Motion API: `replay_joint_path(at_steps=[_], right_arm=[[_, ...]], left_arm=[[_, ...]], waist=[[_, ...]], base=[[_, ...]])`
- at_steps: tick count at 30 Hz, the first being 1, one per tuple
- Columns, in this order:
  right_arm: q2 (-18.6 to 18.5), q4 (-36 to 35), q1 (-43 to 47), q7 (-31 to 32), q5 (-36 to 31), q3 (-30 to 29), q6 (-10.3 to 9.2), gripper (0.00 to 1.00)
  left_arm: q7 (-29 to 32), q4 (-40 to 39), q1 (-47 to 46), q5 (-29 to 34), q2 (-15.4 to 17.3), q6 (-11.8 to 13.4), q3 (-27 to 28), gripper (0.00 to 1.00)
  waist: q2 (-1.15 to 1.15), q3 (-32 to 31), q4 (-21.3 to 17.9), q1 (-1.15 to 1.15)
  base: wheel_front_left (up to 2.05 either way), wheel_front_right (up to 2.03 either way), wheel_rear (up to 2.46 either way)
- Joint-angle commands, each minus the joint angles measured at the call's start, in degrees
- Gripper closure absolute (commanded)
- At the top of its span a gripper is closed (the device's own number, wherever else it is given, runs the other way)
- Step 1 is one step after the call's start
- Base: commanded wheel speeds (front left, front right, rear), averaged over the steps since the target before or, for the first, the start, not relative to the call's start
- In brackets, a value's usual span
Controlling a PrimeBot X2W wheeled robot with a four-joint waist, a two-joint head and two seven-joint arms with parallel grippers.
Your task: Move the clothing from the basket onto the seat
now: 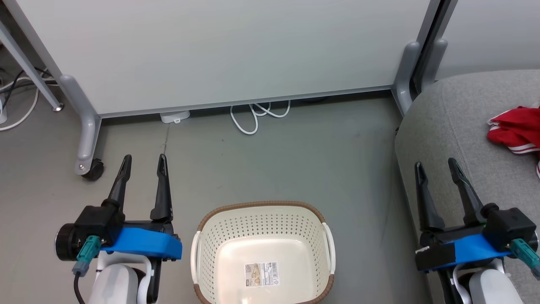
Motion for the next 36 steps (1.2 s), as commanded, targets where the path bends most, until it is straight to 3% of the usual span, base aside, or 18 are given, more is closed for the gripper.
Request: replay_joint_path(at_steps=[1, 24, 25, 29, 36], right_arm=[[0.2, 0.2, 1.4, 0.0, 0.5, -0.4, 0.01, 0.00], [0.4, 2.3, 4.6, 0.0, 2.8, -0.3, 0.01, 0.00], [0.3, 2.3, 4.3, 0.0, 2.6, -0.3, 0.00, 1.00], [0.4, 4.2, 5.0, 0.0, 2.6, -0.3, 0.00, 1.00], [0.4, 4.5, 4.6, 2.3, 10.6, -0.9, 0.00, 1.00]], left_arm=[[-0.1, 0.1, 1.0, 0.2, 0.0, -0.3, 0.6, 0.00], [-0.2, 3.2, 4.3, 0.7, -0.5, -0.4, 1.1, 0.00], [0.0, 3.3, 4.1, 0.7, -0.5, -0.3, 1.3, 1.00], [0.3, 5.2, 5.7, 0.6, -0.6, -0.3, 1.3, 1.00], [2.6, 4.7, 5.3, -7.4, -0.6, -0.3, 2.3, 1.00]], waist=[[0.00, -0.4, 0.2, 0.01], [0.00, -3.6, 0.1, 0.01], [0.00, -3.6, 0.1, 0.01], [0.00, -3.6, 0.1, 0.01], [0.00, -3.7, -0.1, 0.01]], base=[[0.00, 0.00, 0.00], [0.00, 0.00, 0.00], [0.00, 0.00, 0.00], [0.00, 0.00, 0.00], [0.00, 0.00, 0.00]])
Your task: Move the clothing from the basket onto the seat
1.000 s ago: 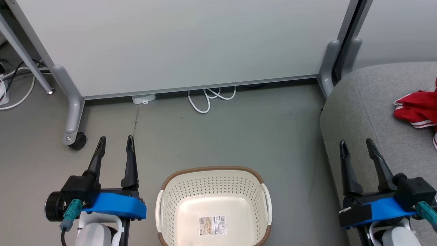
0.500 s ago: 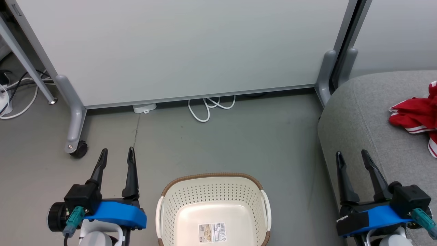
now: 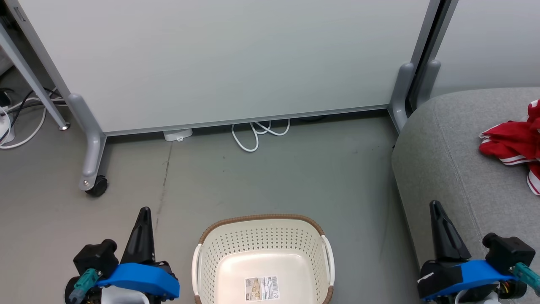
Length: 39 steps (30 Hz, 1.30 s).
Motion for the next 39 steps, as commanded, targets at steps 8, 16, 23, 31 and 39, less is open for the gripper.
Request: replay_joint_path(at_steps=[8, 16, 23, 31, 39], right_arm=[[-0.1, -1.0, -1.0, 2.6, 10.5, -0.7, 0.00, 1.00], [-0.1, -1.0, -1.3, 4.8, 19.1, -1.1, 0.00, 1.00], [-0.1, -1.0, -1.5, 6.4, 25.2, -1.4, 0.00, 1.00], [-0.1, -1.0, -1.7, 8.0, 31.5, -1.8, 0.00, 1.00], [-0.1, -1.0, -2.0, 9.6, 37.4, -2.1, 0.00, 1.00]], left_arm=[[2.4, -2.2, -1.2, -10.5, 0.1, 0.0, 1.2, 1.00], [4.5, -3.1, -1.2, -19.1, 0.1, 0.0, 1.9, 1.00], [6.1, -3.7, -1.2, -25.2, 0.1, 0.0, 2.4, 1.00], [7.7, -4.3, -1.2, -31.6, 0.1, -0.1, 3.0, 1.00], [9.2, -4.8, -1.2, -37.5, 0.1, -0.1, 3.5, 1.00]], waist=[[0.00, -0.1, -0.2, 0.00], [0.00, -0.2, -0.3, 0.00], [0.00, -0.3, -0.5, 0.00], [0.00, -0.4, -0.6, 0.00], [0.00, -0.5, -0.8, 0.00]], base=[[0.00, 0.00, 0.00], [0.00, 0.00, 0.00], [0.00, 0.00, 0.00], [0.00, 0.00, 0.00], [0.00, 0.00, 0.00]])
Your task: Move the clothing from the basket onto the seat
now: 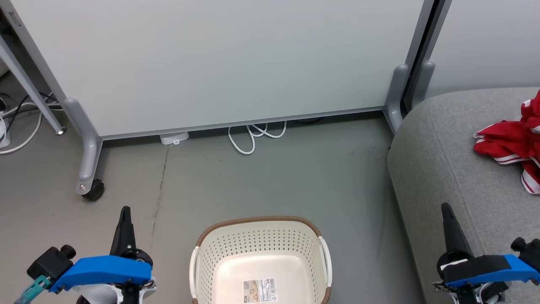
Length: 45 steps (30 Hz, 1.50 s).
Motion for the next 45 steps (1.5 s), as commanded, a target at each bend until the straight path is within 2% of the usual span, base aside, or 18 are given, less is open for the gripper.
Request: replay_joint_path(at_steps=[1, 21, 45], right_arm=[[-0.1, -0.8, -1.5, 0.5, 1.7, -0.3, 0.02, 1.00], [-0.1, -0.7, -2.0, 3.8, 14.4, -1.0, 0.02, 1.00], [-0.1, -0.6, -2.3, 7.0, 26.5, -1.6, 0.02, 1.00]], left_arm=[[0.4, -1.0, -1.2, -1.6, 0.1, -0.1, 0.3, 1.00], [3.8, -2.2, -1.2, -14.4, 0.1, -0.1, 1.5, 1.00], [6.8, -3.2, -1.1, -26.6, 0.2, -0.1, 2.7, 1.00]], waist=[[0.00, 0.0, 0.0, 0.00], [0.00, -0.2, -0.4, 0.00], [0.00, -0.5, -0.8, 0.00]], base=[[0.00, 0.00, 0.00], [0.00, 0.00, 0.00], [0.00, 0.00, 0.00]])
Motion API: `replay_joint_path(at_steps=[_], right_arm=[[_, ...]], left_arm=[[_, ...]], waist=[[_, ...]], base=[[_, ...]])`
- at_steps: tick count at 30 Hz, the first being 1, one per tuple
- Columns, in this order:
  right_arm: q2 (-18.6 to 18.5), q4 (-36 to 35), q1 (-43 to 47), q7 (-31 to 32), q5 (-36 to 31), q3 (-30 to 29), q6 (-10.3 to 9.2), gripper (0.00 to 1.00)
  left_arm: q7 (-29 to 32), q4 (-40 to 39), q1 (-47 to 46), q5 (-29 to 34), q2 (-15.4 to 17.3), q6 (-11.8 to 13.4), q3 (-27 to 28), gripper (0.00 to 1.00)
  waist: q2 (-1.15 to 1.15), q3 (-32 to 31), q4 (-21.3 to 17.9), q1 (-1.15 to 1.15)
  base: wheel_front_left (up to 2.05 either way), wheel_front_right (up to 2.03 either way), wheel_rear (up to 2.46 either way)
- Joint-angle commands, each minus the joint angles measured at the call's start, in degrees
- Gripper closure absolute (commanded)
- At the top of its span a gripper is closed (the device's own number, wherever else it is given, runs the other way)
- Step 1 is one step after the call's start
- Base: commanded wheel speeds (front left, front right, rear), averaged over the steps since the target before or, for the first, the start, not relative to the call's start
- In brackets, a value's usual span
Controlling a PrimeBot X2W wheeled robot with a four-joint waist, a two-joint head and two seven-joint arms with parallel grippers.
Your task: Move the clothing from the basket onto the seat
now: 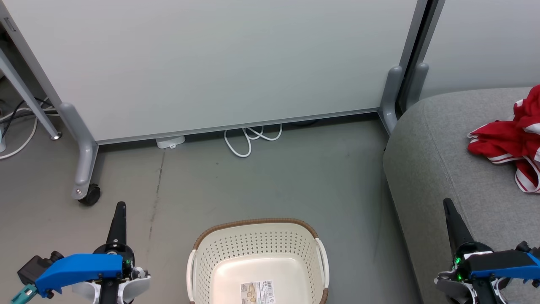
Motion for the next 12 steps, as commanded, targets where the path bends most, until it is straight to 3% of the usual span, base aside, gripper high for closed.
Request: replay_joint_path(at_steps=[1, 12], right_arm=[[-0.1, -0.4, -1.1, 0.3, 1.0, -0.1, 0.02, 1.00], [-0.1, -0.3, -1.2, 1.7, 6.0, -0.4, 0.02, 1.00]], left_arm=[[0.2, -0.6, -0.9, -1.0, 0.1, -0.1, 0.4, 1.00], [1.6, -1.0, -0.9, -5.9, 0.1, -0.1, 0.9, 1.00]], waist=[[0.00, 0.0, 0.0, 0.00], [0.00, -0.1, -0.2, 0.00]], base=[[0.00, 0.00, 0.00], [0.00, 0.00, 0.00]])
